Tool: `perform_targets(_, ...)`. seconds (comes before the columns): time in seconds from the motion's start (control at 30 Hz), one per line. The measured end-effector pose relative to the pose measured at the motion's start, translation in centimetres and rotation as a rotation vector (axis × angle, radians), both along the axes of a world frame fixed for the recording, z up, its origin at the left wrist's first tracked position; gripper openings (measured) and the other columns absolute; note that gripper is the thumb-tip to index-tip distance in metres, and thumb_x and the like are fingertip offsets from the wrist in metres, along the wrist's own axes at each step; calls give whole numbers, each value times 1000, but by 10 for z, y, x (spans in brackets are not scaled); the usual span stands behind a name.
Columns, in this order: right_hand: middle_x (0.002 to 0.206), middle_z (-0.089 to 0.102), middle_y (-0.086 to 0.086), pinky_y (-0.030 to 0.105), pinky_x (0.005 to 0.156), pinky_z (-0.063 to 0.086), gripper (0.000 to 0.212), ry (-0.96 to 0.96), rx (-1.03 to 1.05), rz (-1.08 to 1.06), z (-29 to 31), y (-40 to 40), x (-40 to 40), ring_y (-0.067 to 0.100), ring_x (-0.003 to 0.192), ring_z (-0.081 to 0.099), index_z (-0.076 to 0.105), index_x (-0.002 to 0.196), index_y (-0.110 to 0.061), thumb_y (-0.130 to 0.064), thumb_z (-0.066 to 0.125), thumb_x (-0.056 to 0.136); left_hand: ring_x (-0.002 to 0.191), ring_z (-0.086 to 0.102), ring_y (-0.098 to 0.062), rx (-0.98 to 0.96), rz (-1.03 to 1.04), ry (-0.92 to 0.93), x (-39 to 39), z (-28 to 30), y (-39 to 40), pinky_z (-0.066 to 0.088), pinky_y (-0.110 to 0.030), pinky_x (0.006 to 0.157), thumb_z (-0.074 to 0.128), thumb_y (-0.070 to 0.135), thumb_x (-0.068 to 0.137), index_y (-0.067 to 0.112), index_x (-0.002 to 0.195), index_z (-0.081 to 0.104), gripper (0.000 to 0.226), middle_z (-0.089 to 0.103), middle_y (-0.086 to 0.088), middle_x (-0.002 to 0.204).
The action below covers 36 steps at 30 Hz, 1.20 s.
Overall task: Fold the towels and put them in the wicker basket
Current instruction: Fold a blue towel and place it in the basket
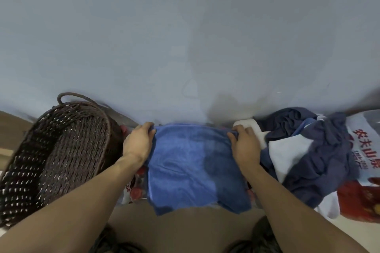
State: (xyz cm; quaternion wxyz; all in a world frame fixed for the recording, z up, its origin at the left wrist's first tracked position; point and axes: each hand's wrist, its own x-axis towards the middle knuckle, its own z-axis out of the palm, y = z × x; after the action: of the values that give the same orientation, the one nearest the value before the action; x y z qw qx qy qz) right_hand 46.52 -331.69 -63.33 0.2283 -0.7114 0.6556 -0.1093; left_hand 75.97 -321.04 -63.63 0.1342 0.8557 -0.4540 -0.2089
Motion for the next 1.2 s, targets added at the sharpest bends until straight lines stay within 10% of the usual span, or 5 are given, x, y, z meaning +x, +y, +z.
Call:
perform_targets(0.27,104,44,0,26,82,43,9,-186,50,21,10,11,-14,19,82,53,61,94,-15,-19,68,89,86,54,-30,-73,9,15,-6,11,20,48,-39,75,59,23,92,22,91,53,6,45,-3,98)
perform_targets(0.5,94,71,9,30,75,45,17,-142,115,-1,22,-11,-16,30,92,64,66,102,-9,-23,59,96,102,49,-30,14,-138,-238,2,10,7,41,-40,89,49,28,99,13,107,63,22,60,-11,107)
perform_targets(0.77,119,50,12,33,57,37,25,385,-61,168,42,-13,27,34,88,62,55,110,-10,-13,56,86,72,65,-8,-302,245,296,0,20,-10,52,-26,68,73,38,85,13,82,68,25,69,6,77)
perform_targets(1.03,128,48,6,38,101,43,42,-254,161,583,32,17,140,25,114,55,53,134,-12,-21,60,94,68,61,-12,-413,240,457,-10,17,-14,48,-23,64,70,29,89,5,82,66,25,68,-5,76)
perform_targets(1.2,96,66,6,33,77,46,21,-215,204,606,23,3,171,26,89,62,67,99,-12,-30,67,90,70,65,-1,-466,282,533,-7,23,-8,51,-15,66,69,29,89,5,94,61,25,70,-3,81)
